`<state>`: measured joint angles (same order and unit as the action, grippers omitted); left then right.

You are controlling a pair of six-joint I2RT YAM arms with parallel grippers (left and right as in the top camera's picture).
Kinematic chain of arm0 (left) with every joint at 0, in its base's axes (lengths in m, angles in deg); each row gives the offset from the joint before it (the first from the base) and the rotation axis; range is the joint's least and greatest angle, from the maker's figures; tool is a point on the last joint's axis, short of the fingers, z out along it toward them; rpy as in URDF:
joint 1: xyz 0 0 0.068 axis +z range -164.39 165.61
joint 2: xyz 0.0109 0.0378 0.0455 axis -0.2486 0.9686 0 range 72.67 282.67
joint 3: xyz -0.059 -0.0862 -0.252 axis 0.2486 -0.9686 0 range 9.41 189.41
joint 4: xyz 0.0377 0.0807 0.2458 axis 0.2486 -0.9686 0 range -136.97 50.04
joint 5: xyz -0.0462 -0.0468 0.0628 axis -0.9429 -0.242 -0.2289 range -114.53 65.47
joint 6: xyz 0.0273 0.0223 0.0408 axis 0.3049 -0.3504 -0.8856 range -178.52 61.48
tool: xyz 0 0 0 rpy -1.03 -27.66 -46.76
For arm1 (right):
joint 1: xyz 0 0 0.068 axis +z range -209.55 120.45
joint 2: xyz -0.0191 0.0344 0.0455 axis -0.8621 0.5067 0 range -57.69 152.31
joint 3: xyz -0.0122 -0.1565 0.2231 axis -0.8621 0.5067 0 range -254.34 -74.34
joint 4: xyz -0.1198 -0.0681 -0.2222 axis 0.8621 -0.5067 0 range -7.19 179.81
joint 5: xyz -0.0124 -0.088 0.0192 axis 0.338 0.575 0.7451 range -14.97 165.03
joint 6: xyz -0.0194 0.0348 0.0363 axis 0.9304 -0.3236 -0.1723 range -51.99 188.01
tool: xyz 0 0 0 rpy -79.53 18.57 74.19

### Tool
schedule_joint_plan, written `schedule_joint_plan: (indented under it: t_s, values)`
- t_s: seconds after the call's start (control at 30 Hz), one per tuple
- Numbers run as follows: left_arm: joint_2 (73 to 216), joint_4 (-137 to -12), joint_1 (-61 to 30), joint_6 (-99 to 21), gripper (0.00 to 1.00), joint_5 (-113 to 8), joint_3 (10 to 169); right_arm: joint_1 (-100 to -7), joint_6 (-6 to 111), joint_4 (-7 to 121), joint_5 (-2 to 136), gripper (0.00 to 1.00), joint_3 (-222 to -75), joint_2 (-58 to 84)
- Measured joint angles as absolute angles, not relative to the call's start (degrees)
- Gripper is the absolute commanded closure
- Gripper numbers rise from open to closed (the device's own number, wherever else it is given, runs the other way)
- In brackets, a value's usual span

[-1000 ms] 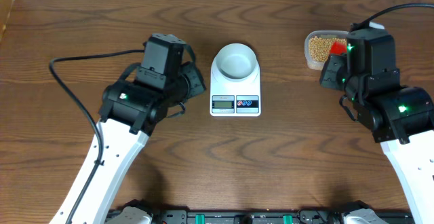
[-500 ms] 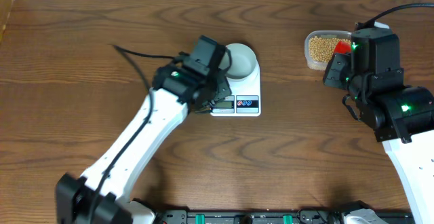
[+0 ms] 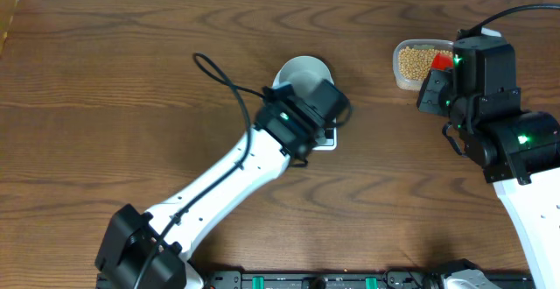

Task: Scoop item into bowl and weigh 50g on scale

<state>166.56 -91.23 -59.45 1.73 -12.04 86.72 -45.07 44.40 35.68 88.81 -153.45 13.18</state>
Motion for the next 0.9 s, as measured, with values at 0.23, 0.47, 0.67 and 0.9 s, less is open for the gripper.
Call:
schedule_joint_plan:
  t_s: [0.23, 0.47, 0.67, 0.9]
  values:
    - [166.56, -89.39, -59.67, 3.42, 0.93, -9.14, 86.7, -45.07, 44.64, 35.96, 88.79, 0.99, -153.43, 13.18]
    - [167.13, -87.23, -58.84, 3.42, 0.93, -9.14, 86.7, -45.07, 44.68, 36.25, 88.79, 0.99, -153.43, 13.18]
    - [173.64, -86.33, -58.84, 3.42, 0.94, -9.18, 86.7, -45.07, 45.03, 36.05, 88.79, 0.99, -153.43, 13.18]
    - [178.78, -83.86, -58.86, 3.42, 0.93, -9.35, 86.35, -45.07, 45.09, 36.05, 88.79, 0.99, -153.43, 13.2]
